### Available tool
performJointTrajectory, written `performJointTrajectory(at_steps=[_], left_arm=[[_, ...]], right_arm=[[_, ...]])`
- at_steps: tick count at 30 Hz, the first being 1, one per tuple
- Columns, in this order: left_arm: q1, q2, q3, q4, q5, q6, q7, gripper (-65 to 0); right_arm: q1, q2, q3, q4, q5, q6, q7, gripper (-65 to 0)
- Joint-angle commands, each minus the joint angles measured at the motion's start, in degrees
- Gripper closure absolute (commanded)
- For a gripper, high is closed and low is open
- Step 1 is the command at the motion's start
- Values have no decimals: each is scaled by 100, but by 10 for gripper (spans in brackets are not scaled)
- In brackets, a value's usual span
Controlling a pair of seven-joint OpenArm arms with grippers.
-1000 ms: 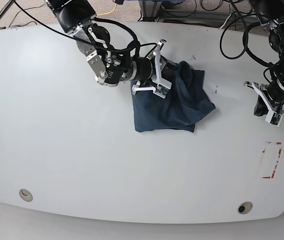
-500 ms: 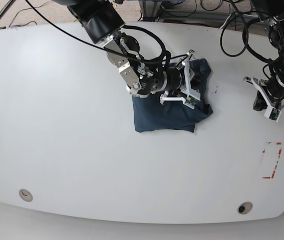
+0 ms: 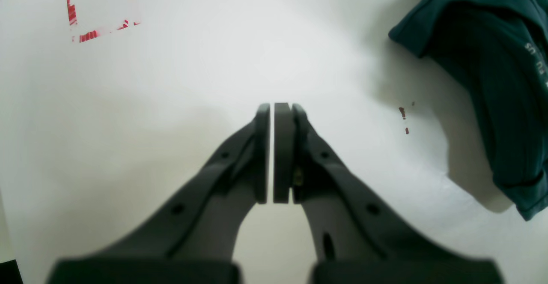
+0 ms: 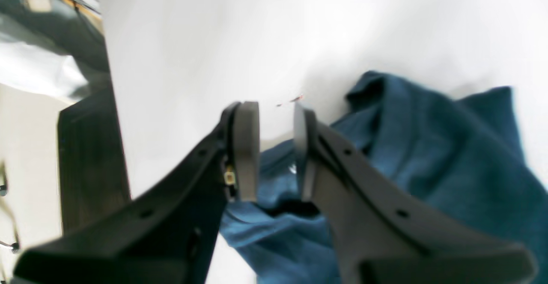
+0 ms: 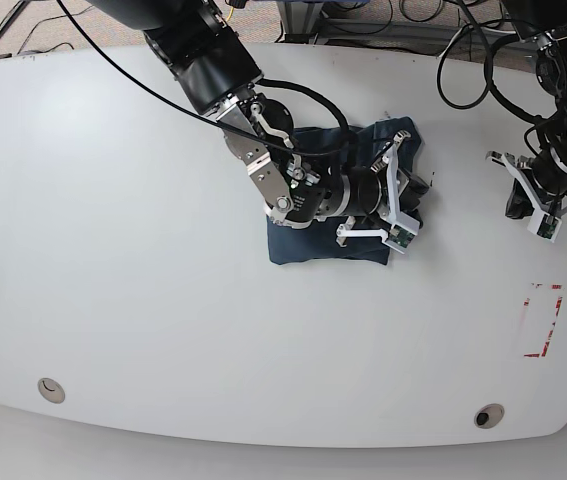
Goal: Layout the t-shirt on the table in an organized manner, then fold the t-shirt properly
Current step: 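Grasp the bundle's edge with the right gripper and tuck it under, then grasp the bundle's opposite edge with the left gripper beside the right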
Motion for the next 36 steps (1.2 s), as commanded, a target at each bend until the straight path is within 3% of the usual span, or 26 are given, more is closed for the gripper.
performJointTrajectory(at_steps=[1,11,21,28,36], left_arm=[[-49,-116,-27,157,-102,-1,-129,0],[461,-54,69,816,-111,-6,-111,0],[1041,324,403,1159,-348,-6,-103,0],[1304,385,1221,1159,-1096,-6,-103,0],[1278,693,2460,1018,-937,-6,-138,0]], right_arm=[[126,172,29,218,94,21,88,-130],[416,673,38,218,58,21,106,-130],[1049,1332,249,209,58,74,115,-130],[1295,1508,407,-283,58,373,185,-128],[1269,1640,407,-697,58,479,704,-130]])
